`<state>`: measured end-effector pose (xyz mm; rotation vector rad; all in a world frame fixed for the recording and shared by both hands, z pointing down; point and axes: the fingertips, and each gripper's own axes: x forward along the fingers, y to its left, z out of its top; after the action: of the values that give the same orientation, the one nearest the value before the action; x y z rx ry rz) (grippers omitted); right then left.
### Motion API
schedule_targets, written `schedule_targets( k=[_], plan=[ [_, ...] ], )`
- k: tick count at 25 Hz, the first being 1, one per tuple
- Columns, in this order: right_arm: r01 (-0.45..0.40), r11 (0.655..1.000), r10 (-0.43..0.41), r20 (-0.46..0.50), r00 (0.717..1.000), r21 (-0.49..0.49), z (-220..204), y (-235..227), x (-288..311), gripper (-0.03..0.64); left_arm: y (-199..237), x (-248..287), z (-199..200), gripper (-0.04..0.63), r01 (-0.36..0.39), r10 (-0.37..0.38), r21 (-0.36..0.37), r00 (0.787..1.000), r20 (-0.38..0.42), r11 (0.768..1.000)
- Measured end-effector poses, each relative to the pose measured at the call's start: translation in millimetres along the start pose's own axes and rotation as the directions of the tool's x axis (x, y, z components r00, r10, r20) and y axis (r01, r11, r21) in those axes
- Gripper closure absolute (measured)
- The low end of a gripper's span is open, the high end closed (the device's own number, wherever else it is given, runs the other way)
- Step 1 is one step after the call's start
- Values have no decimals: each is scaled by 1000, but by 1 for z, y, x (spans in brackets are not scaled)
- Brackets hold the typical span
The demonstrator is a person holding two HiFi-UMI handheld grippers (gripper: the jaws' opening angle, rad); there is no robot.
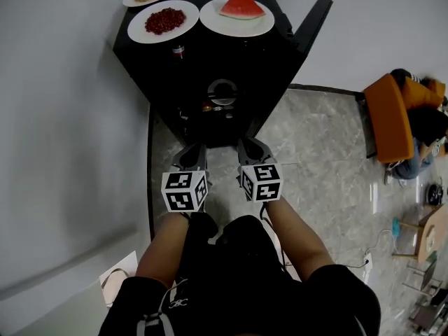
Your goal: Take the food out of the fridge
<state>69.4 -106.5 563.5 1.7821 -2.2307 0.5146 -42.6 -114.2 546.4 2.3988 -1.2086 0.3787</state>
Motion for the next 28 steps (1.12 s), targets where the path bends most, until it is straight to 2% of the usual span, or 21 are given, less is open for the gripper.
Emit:
schedule_targets(
  k=[3, 7, 10, 13, 17, 20, 22, 23, 25, 28],
  plan=[
    [1, 1000, 0, 18, 1000, -19, -51, -19, 54, 624, 26, 46, -43, 595, 3, -3, 18, 1000, 15, 1000],
    [10, 995, 1, 108, 994, -100, -98, -42, 128, 624, 62, 109, -90, 595, 19, -24, 66, 997, 70, 998],
    [10, 980, 20, 153, 988, -197, -124, -51, 169, 624, 85, 140, -123, 595, 15, -26, 100, 994, 109, 995],
    [24, 937, 32, 154, 987, -349, -140, -55, 203, 624, 101, 156, -144, 595, 6, -20, 108, 991, 131, 994],
    [33, 838, 23, 96, 995, -544, -156, -51, 235, 606, 111, 156, -156, 595, -19, 4, 96, 988, 156, 995],
    [23, 748, -12, 22, 1000, -664, -173, -47, 255, 477, 115, 151, -165, 595, -24, 14, 63, 989, 150, 998],
    [35, 671, -63, -10, 998, -741, -180, -49, 270, 375, 117, 146, -169, 595, -36, 25, 69, 988, 152, 997],
    [52, 629, -100, -14, 995, -776, -181, -52, 279, 356, 118, 145, -170, 594, -44, 31, 79, 988, 154, 996],
    [87, 540, -177, -12, 984, -837, -182, -59, 297, 345, 122, 143, -174, 595, -58, 43, 93, 987, 155, 994],
    [95, 418, -259, -18, 966, -903, -183, -68, 320, 344, 128, 140, -180, 594, -63, 52, 67, 987, 150, 996]
  ],
)
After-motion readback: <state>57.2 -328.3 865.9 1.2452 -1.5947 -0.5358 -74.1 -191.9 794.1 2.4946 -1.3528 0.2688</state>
